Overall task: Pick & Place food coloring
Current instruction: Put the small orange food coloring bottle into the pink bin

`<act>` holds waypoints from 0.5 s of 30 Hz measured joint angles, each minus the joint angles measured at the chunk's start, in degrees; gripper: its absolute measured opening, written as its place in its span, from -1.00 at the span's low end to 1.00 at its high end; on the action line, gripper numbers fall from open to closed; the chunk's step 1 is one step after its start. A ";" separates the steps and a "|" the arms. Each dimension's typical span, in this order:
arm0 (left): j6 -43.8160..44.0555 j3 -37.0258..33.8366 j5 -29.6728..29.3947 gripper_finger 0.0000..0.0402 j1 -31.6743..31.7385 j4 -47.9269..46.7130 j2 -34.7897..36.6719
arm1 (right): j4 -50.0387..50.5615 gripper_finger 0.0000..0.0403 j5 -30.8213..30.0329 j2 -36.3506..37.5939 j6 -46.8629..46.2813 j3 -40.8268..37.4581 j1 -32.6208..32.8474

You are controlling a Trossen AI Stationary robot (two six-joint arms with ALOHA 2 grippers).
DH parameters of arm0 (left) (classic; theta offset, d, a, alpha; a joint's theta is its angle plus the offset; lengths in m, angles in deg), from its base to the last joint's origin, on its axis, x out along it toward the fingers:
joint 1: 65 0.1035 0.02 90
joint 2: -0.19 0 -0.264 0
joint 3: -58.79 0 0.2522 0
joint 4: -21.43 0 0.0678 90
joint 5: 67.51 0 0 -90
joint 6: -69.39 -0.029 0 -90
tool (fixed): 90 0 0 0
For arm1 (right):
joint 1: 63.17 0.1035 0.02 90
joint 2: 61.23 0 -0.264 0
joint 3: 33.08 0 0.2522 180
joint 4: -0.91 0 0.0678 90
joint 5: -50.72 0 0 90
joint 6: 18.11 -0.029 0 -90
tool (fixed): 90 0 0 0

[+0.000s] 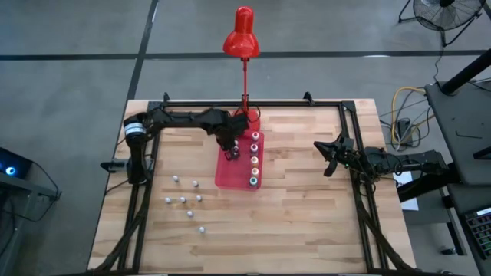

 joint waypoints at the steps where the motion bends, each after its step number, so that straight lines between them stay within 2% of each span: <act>1: -0.25 0.32 0.63 -0.84 0.78 0.14 0.00 | 0.01 -0.96 0.00 0.00 0.00 0.01 0.00; 8: -2.44 1.33 1.70 -0.84 4.44 1.38 0.02 | 0.00 -0.96 0.00 0.02 0.00 0.00 -0.01; 15: -2.23 -0.64 4.30 -0.84 4.81 2.84 -1.23 | 0.02 -0.96 0.02 0.02 0.00 0.01 -0.04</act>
